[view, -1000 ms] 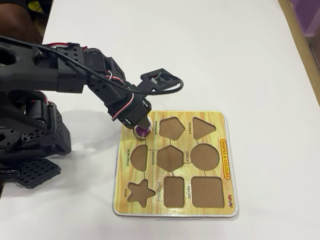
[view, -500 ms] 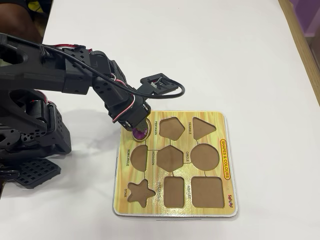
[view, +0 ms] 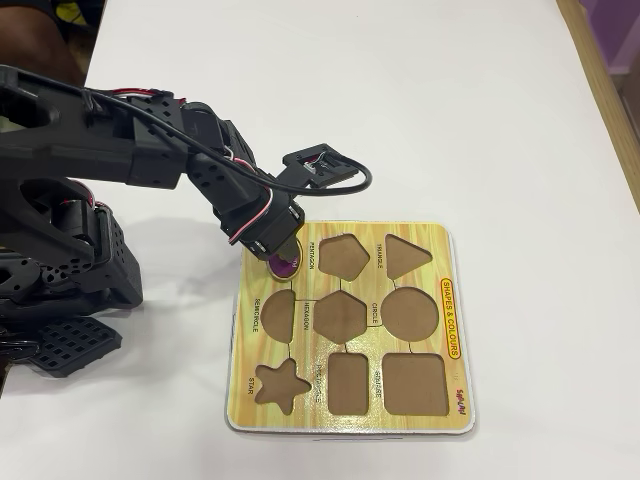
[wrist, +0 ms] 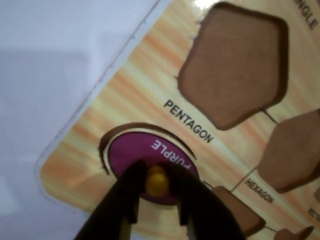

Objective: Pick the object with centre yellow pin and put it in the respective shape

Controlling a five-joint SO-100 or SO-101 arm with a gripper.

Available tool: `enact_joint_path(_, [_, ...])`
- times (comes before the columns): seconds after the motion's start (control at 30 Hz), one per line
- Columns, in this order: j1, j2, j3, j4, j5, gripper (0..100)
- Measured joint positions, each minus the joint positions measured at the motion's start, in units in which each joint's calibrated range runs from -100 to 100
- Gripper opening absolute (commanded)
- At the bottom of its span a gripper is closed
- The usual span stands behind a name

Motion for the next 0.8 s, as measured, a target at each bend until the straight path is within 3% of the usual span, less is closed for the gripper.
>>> enact_joint_path(0.8, [-1.78, 0.00, 0.00, 0.00, 0.31, 2])
